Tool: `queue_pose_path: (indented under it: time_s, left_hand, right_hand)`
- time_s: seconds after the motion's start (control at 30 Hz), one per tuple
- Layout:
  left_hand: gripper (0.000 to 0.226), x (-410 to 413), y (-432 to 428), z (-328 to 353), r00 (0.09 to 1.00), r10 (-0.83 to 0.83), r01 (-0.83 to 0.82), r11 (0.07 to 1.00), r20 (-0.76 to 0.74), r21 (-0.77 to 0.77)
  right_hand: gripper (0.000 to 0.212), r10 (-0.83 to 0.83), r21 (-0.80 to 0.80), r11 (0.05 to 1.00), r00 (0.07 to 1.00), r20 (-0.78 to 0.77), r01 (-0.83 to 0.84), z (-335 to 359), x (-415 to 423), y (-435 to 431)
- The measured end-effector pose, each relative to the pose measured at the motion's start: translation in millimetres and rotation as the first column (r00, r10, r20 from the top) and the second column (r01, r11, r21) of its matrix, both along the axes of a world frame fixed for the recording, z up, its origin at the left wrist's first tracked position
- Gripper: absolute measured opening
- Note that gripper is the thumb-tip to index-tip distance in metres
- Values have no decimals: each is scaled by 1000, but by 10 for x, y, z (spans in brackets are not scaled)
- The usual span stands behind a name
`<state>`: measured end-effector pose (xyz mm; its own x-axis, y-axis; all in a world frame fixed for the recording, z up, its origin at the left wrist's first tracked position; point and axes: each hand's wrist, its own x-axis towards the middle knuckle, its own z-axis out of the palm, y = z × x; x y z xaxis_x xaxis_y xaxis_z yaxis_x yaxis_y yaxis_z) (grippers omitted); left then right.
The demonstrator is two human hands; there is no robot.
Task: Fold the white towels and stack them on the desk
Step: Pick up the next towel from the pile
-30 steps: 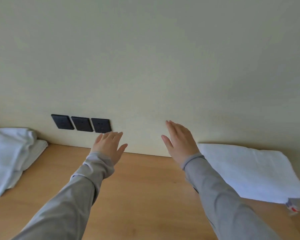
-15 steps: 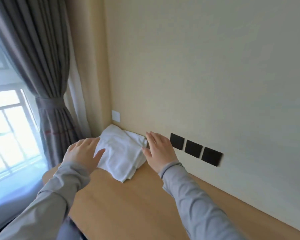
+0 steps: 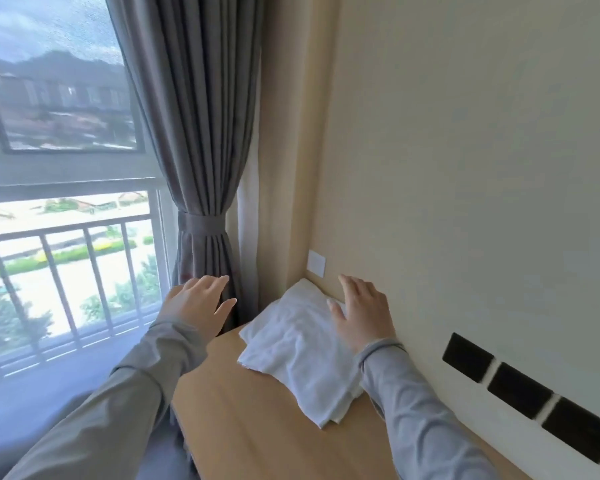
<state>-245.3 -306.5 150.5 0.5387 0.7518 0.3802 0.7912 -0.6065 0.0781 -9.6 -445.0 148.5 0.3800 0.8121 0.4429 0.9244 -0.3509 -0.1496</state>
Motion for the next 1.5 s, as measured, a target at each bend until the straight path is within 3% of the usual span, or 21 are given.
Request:
queue_pose_path:
  time_s: [0.23,0.57,0.77,0.97,1.07,1.17,1.27,1.4,1.5]
  left_hand:
    - [49,608,647,-117,998,-56,56,998,-14,-24]
    - [48,1228,1332,-902,984,-179,173,943,6,-286]
    - [51,1630,1920,-1563,965,-262,223,860,-23,-459]
    - [59,2058,2593,-2127,963,-267,225,718,37,-659]
    - [65,2182,2849,-2365,975,-216,183,654,51,-734]
    - [73,2309,3033,-2555,983,-180,142,604,40,-784]
    - [79,2530,3149,-2622,988,-136,131,542,67,-830]
    - [72,2757,3202,-2636,994,-88,104,675,60,-730]
    - [67,2946,3214,-2652,990,-86,142,673,115,-725]
  right_hand:
    - [50,-99,-18,995,990,-101,98,-244,599,544]
    - [46,-282,-167,957,895,-345,237,-1053,1088,513]
    - [46,-431,-264,901,656,-619,343,-1608,1184,569]
    - [33,-500,-284,788,299,-813,547,-2075,1200,942]
    - [23,-550,-307,718,240,-800,624,-2220,1310,1191]
    - [36,-615,-346,628,172,-770,697,-2373,1427,1326]
    - [34,-561,-312,580,91,-823,752,-2463,1541,1400]
    - [36,-408,-279,511,-56,-911,813,-2530,1606,1526]
    - [42,-416,-278,449,-76,-906,849,-2573,1643,1589]
